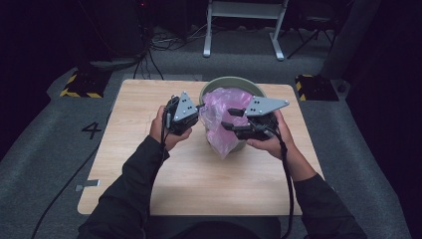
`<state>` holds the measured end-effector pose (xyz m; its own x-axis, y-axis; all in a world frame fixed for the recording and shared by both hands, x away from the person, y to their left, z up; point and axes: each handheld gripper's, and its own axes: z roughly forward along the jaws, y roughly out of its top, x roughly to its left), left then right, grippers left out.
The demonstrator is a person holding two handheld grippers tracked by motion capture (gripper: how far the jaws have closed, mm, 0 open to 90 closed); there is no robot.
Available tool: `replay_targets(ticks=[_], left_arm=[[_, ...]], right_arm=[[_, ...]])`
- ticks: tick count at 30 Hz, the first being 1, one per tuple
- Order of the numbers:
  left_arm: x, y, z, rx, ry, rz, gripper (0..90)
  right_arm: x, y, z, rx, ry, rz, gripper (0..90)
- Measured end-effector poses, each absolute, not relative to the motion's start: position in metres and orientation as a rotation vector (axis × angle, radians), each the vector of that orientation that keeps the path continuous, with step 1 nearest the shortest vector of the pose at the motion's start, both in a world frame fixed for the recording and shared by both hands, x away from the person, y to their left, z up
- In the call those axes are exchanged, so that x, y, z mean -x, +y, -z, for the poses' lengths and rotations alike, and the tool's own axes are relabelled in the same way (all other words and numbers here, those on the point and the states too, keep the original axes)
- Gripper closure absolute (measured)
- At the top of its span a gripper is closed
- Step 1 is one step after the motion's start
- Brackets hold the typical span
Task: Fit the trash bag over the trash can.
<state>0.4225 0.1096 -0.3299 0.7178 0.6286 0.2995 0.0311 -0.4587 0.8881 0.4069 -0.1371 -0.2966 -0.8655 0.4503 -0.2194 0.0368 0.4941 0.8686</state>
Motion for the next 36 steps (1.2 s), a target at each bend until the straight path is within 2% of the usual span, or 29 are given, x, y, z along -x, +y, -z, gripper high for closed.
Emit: replay_targets(ticks=[1, 5, 12, 13, 14, 18, 20, 21, 22, 23, 25, 28, 31, 33, 36], left_arm=[[-0.422, 0.109, 0.330, -1.944, 0.507, -0.773, 89.9], [-0.419, 0.105, 0.330, -1.962, 0.493, -0.796, 89.9], [-0.416, 0.099, 0.329, -1.975, 0.486, -0.809, 89.9], [-0.415, 0.099, 0.329, -1.968, 0.480, -0.796, 89.9], [-0.415, 0.099, 0.329, -1.968, 0.480, -0.796, 89.8], [-0.413, 0.099, 0.328, -1.956, 0.464, -0.772, 88.2], [-0.413, 0.100, 0.328, -1.951, 0.469, -0.748, 77.3], [-0.412, 0.100, 0.329, -1.947, 0.471, -0.736, 64.1], [-0.411, 0.101, 0.329, -1.941, 0.458, -0.718, 58.0], [-0.409, 0.101, 0.330, -1.932, 0.441, -0.702, 58.0], [-0.404, 0.101, 0.330, -1.934, 0.440, -0.682, 45.0], [-0.396, 0.100, 0.332, -1.933, 0.428, -0.658, 37.5], [-0.389, 0.096, 0.332, -1.925, 0.395, -0.618, 37.7], [-0.385, 0.090, 0.332, -1.926, 0.354, -0.616, 41.1], [-0.383, 0.077, 0.331, -1.928, 0.310, -0.544, 41.8]], right_arm=[[-0.403, -0.136, 0.295, -0.392, 2.319, -1.341, 30.9], [-0.389, -0.135, 0.293, -0.376, 2.325, -1.414, 16.8], [-0.375, -0.119, 0.301, -0.393, 2.309, -1.337, 15.4], [-0.378, -0.118, 0.306, -0.458, 2.265, -1.285, 25.9], [-0.378, -0.118, 0.306, -0.458, 2.265, -1.285, 25.9], [-0.388, -0.123, 0.311, -0.504, 2.223, -1.215, 61.3], [-0.394, -0.131, 0.311, -0.531, 2.195, -1.216, 73.9], [-0.399, -0.140, 0.311, -0.571, 2.201, -1.276, 81.7], [-0.400, -0.144, 0.311, -0.586, 2.191, -1.285, 81.7], [-0.400, -0.144, 0.311, -0.586, 2.191, -1.285, 84.1], [-0.404, -0.155, 0.309, -0.627, 2.178, -1.332, 85.7], [-0.408, -0.170, 0.307, -0.688, 2.153, -1.389, 87.5], [-0.408, -0.175, 0.306, -0.701, 2.136, -1.407, 86.9], [-0.408, -0.179, 0.306, -0.705, 2.134, -1.429, 86.4], [-0.406, -0.183, 0.305, -0.705, 2.133, -1.465, 80.5]])
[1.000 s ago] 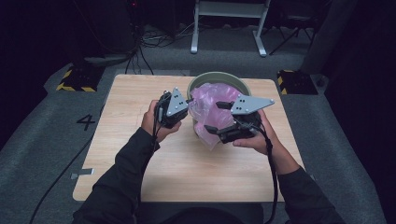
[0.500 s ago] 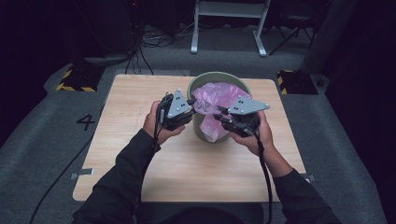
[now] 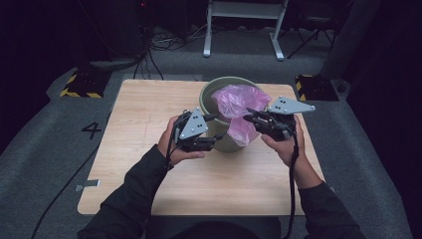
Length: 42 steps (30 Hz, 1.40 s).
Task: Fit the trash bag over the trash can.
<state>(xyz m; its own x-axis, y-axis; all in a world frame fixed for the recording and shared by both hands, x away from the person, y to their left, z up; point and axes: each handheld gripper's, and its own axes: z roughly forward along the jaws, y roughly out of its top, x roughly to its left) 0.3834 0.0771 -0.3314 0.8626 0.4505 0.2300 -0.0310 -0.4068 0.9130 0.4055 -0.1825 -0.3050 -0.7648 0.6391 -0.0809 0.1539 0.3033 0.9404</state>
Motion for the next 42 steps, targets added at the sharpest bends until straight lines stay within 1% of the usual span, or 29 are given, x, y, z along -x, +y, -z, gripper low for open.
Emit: replay_targets(ticks=[2, 3, 5, 7, 9, 11, 12, 13, 14, 16, 18, 19, 20, 26, 31, 33, 34, 37, 39, 41, 42], left_arm=[[-0.382, 0.066, 0.333, -1.938, 0.265, -0.509, 40.1], [-0.381, 0.063, 0.334, -1.937, 0.250, -0.494, 39.3], [-0.380, 0.055, 0.335, -1.946, 0.233, -0.487, 38.6], [-0.379, 0.049, 0.337, -1.939, 0.210, -0.452, 38.0], [-0.379, 0.042, 0.338, -1.964, 0.216, -0.495, 37.9], [-0.380, 0.037, 0.340, -1.975, 0.218, -0.498, 43.8], [-0.381, 0.035, 0.342, -1.986, 0.226, -0.532, 52.2], [-0.381, 0.035, 0.342, -1.986, 0.226, -0.532, 58.0], [-0.381, 0.035, 0.343, -1.990, 0.223, -0.548, 58.0], [-0.381, 0.036, 0.343, -2.004, 0.209, -0.573, 71.8], [-0.381, 0.039, 0.343, -2.007, 0.207, -0.598, 82.5], [-0.381, 0.041, 0.343, -2.012, 0.199, -0.609, 87.3], [-0.380, 0.043, 0.343, -2.020, 0.193, -0.607, 89.2], [-0.373, 0.051, 0.350, -2.062, 0.180, -0.659, 90.0], [-0.366, 0.052, 0.354, -2.063, 0.171, -0.673, 90.0], [-0.361, 0.050, 0.355, -2.052, 0.166, -0.707, 90.0], [-0.360, 0.049, 0.356, -2.033, 0.173, -0.720, 89.3], [-0.356, 0.055, 0.352, -1.958, 0.173, -0.659, 62.6], [-0.355, 0.061, 0.348, -1.925, 0.217, -0.684, 52.2], [-0.357, 0.068, 0.342, -1.884, 0.257, -0.682, 42.2], [-0.359, 0.070, 0.339, -1.869, 0.285, -0.695, 36.8]], right_arm=[[-0.403, -0.184, 0.304, -0.708, 2.135, -1.482, 80.4], [-0.403, -0.185, 0.304, -0.708, 2.134, -1.483, 83.6], [-0.401, -0.185, 0.304, -0.699, 2.134, -1.481, 86.0], [-0.401, -0.187, 0.304, -0.706, 2.127, -1.494, 88.5], [-0.400, -0.188, 0.303, -0.702, 2.125, -1.505, 89.0], [-0.399, -0.190, 0.303, -0.708, 2.117, -1.510, 89.2], [-0.398, -0.193, 0.302, -0.714, 2.098, -1.519, 89.3], [-0.398, -0.193, 0.302, -0.714, 2.098, -1.519, 89.3], [-0.398, -0.194, 0.301, -0.719, 2.093, -1.526, 89.3], [-0.397, -0.198, 0.300, -0.735, 2.072, -1.545, 89.3], [-0.397, -0.203, 0.298, -0.751, 2.048, -1.555, 89.3], [-0.397, -0.205, 0.298, -0.757, 2.036, -1.559, 89.3], [-0.397, -0.208, 0.297, -0.771, 2.018, -1.564, 89.3], [-0.405, -0.228, 0.302, -0.893, 1.947, -1.551, 89.3], [-0.413, -0.237, 0.320, -0.973, 1.941, -1.481, 88.9], [-0.414, -0.238, 0.322, -0.982, 1.943, -1.476, 88.7], [-0.415, -0.240, 0.324, -0.988, 1.945, -1.481, 88.8], [-0.414, -0.245, 0.326, -0.999, 1.919, -1.493, 88.8], [-0.413, -0.251, 0.324, -0.995, 1.911, -1.538, 88.8], [-0.412, -0.255, 0.323, -0.987, 1.904, -1.537, 88.3], [-0.412, -0.256, 0.322, -0.975, 1.913, -1.534, 87.0]])
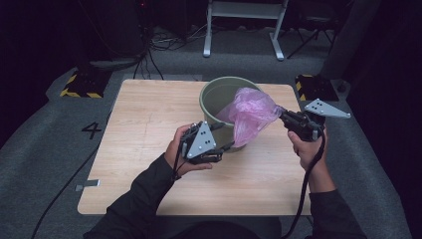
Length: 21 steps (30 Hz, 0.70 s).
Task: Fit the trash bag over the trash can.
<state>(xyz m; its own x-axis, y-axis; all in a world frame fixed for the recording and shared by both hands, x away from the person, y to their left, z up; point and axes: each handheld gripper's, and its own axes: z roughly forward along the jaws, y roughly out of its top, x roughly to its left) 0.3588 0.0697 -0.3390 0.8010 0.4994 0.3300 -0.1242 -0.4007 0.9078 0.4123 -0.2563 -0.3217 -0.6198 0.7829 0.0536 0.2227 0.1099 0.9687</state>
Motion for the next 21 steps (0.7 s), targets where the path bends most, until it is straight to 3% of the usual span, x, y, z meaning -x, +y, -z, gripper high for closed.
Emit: replay_targets(ticks=[6, 10, 13, 14, 18, 21], left_arm=[[-0.386, 0.071, 0.326, -1.850, 0.378, -0.600, 26.6], [-0.406, 0.060, 0.326, -1.877, 0.426, -0.615, 27.9], [-0.422, 0.055, 0.323, -1.891, 0.479, -0.654, 40.4], [-0.425, 0.055, 0.322, -1.898, 0.476, -0.647, 51.5], [-0.434, 0.055, 0.318, -1.933, 0.472, -0.703, 81.8], [-0.433, 0.064, 0.311, -1.922, 0.463, -0.720, 86.0]], right_arm=[[-0.412, -0.252, 0.319, -0.937, 1.931, -1.529, 85.6], [-0.413, -0.249, 0.317, -0.914, 1.946, -1.530, 85.2], [-0.413, -0.248, 0.315, -0.888, 1.961, -1.532, 85.2], [-0.412, -0.249, 0.315, -0.883, 1.968, -1.550, 85.2], [-0.411, -0.256, 0.312, -0.898, 1.947, -1.560, 86.5], [-0.411, -0.259, 0.312, -0.916, 1.934, -1.553, 87.1]])
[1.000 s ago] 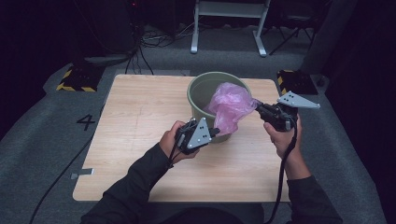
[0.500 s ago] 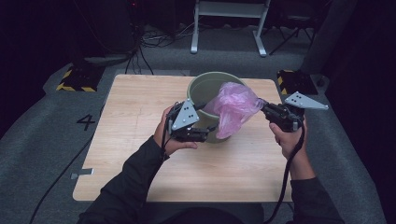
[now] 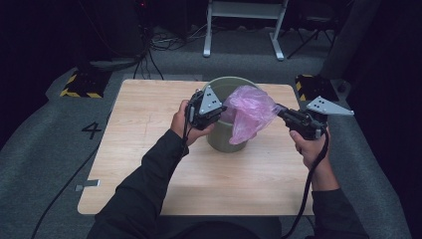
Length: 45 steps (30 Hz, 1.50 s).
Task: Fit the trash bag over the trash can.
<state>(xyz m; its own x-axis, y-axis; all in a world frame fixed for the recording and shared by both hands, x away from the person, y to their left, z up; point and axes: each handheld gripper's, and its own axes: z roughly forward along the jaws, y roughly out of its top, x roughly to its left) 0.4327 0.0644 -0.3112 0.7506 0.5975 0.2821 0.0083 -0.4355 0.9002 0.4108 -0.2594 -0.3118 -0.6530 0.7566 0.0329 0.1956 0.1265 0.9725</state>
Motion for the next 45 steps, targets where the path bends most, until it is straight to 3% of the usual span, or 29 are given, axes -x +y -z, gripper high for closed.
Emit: replay_targets(ticks=[5, 9, 11, 13, 15, 16, 17, 21, 27, 35, 39, 42, 43, 45], left_arm=[[-0.426, 0.088, 0.297, -1.901, 0.436, -0.710, 88.5], [-0.417, 0.103, 0.290, -1.891, 0.446, -0.733, 85.1], [-0.417, 0.112, 0.289, -1.885, 0.476, -0.716, 79.1], [-0.419, 0.120, 0.291, -1.881, 0.523, -0.699, 65.5], [-0.420, 0.126, 0.294, -1.881, 0.551, -0.687, 63.0], [-0.419, 0.127, 0.296, -1.881, 0.558, -0.676, 55.5], [-0.415, 0.127, 0.298, -1.873, 0.552, -0.672, 42.0], [-0.388, 0.114, 0.305, -1.879, 0.398, -0.646, 36.2], [-0.366, 0.079, 0.306, -1.880, 0.277, -0.483, 38.8], [-0.382, 0.043, 0.310, -1.905, 0.364, -0.504, 37.1], [-0.391, 0.040, 0.315, -1.944, 0.408, -0.524, 47.7], [-0.396, 0.044, 0.318, -1.954, 0.420, -0.529, 66.4], [-0.398, 0.046, 0.319, -1.958, 0.422, -0.540, 78.9], [-0.401, 0.050, 0.320, -1.965, 0.418, -0.554, 83.3]], right_arm=[[-0.412, -0.264, 0.312, -0.941, 1.918, -1.536, 88.4], [-0.413, -0.258, 0.311, -0.931, 1.923, -1.497, 89.1], [-0.415, -0.256, 0.311, -0.930, 1.927, -1.495, 89.2], [-0.418, -0.253, 0.314, -0.939, 1.950, -1.497, 89.2], [-0.419, -0.252, 0.314, -0.940, 1.955, -1.490, 89.2], [-0.420, -0.250, 0.315, -0.937, 1.965, -1.484, 89.2], [-0.421, -0.245, 0.316, -0.935, 1.979, -1.471, 89.2], [-0.422, -0.240, 0.316, -0.923, 1.991, -1.465, 89.2], [-0.422, -0.231, 0.316, -0.900, 2.007, -1.462, 89.2], [-0.418, -0.227, 0.318, -0.872, 2.026, -1.476, 88.8], [-0.414, -0.229, 0.319, -0.865, 2.026, -1.480, 88.8], [-0.411, -0.230, 0.319, -0.859, 2.023, -1.483, 88.7], [-0.411, -0.230, 0.319, -0.859, 2.023, -1.484, 88.7], [-0.411, -0.231, 0.320, -0.858, 2.024, -1.481, 88.8]])
